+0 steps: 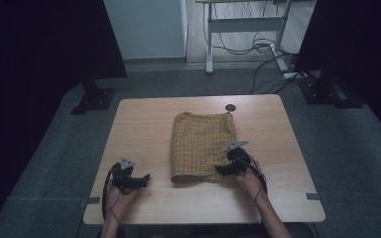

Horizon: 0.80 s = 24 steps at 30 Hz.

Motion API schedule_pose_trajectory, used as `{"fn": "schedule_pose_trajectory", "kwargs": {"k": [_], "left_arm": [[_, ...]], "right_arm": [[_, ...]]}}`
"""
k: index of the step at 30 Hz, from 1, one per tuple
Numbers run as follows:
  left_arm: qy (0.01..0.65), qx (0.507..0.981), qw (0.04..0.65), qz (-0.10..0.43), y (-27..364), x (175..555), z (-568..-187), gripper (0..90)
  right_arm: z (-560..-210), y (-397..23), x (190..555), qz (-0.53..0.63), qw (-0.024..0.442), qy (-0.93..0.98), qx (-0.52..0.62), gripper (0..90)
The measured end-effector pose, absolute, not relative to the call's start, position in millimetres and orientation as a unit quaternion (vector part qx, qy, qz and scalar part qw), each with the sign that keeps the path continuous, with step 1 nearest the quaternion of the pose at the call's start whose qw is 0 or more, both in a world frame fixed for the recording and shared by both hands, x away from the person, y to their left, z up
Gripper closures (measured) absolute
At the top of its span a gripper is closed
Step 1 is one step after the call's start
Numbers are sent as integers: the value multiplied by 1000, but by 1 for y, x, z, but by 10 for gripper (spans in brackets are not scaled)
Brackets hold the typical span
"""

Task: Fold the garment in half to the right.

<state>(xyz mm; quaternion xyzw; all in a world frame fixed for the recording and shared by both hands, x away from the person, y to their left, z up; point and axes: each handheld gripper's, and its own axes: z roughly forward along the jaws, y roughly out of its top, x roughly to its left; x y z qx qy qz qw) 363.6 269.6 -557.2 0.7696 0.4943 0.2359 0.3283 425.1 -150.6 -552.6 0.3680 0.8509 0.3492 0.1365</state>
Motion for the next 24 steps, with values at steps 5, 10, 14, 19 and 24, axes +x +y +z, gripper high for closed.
{"fn": "schedule_pose_trajectory", "kwargs": {"k": [5,10,14,19,24], "left_arm": [[494,770,328,236,270,364,-557,60],[494,770,328,236,270,364,-557,60],[494,770,328,236,269,364,-557,59],[494,770,328,236,269,364,-557,59],[494,770,328,236,269,364,-557,59]], "right_arm": [[-552,-150,438,349,136,852,366,165],[-551,-150,447,349,134,853,365,165],[-551,-150,455,350,133,852,366,165],[-551,-150,463,353,133,851,365,164],[-551,-151,464,356,128,852,361,159]]}}
